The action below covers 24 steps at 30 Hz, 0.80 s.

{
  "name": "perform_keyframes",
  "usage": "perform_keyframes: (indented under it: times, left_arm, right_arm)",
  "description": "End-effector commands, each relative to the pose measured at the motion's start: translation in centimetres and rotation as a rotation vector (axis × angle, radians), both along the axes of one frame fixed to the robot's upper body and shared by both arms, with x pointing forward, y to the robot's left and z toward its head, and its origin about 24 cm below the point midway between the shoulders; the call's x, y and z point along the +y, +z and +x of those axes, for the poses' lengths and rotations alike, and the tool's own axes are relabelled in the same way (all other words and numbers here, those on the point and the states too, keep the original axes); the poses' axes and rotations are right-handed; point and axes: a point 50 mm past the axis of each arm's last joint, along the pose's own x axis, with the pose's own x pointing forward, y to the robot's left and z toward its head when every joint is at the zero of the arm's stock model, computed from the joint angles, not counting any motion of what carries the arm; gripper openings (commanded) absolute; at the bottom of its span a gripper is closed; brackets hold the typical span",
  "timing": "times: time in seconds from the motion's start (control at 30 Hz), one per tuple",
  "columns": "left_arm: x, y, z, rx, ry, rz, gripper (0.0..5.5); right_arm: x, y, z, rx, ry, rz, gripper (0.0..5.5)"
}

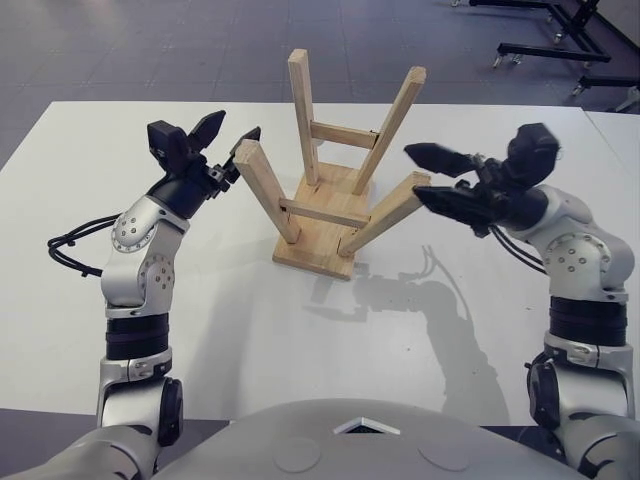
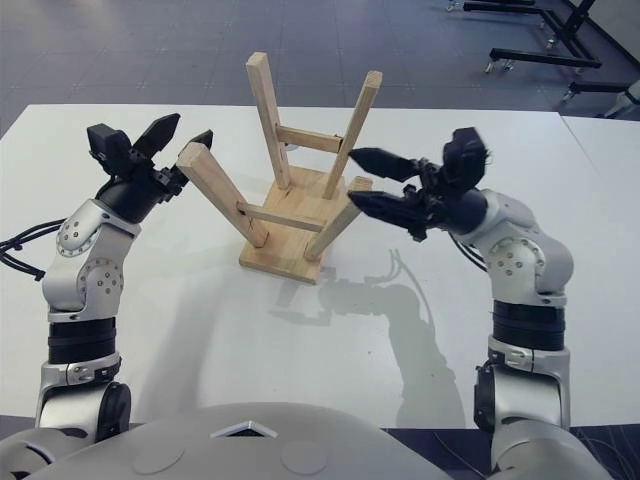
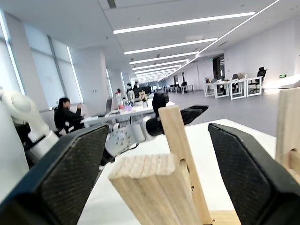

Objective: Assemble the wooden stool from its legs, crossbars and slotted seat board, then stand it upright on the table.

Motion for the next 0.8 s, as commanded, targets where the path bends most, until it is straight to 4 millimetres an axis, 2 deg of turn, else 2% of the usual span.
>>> perform_keyframes:
  times: [0.03, 0.1, 0.2, 0.4, 0.6, 0.8]
  left_arm:
    - [0.5, 0.1, -0.4, 0.013, -0.002, 0.030, 3.60]
    - [0.6, 0.2, -0.5, 0.016, -0.003, 0.032, 3.60]
    - [0.3, 0.3, -0.6, 0.023, -0.021, 0.039, 3.60]
    - [0.0, 0.8, -0.1, 0.030, -0.057, 0.071, 3.60]
    - [-0.1, 0.9, 0.1, 0.031, -0.057, 0.107, 3.60]
    - [0.4, 1.3, 0.1, 0.027, -0.046, 0.123, 3.60]
  right_arm:
    - [-1.5, 1.6, 0.2, -0.018, -0.049, 0.042, 3.90]
    - [-1.7, 1.0, -0.1, -0.017, -0.060, -0.006, 3.90]
    - [-1.6, -0.9, -0.8, -0.018, -0.087, -0.103, 3.90]
    - [-1.1, -3.4, -2.0, -0.017, -0.133, -0.140, 3.90]
    - [-0.4, -3.6, -2.0, -0.047, -0.155, -0.119, 3.90]
    - [-1.5, -3.9, -2.1, -0.049, -0.212, -0.133, 3.90]
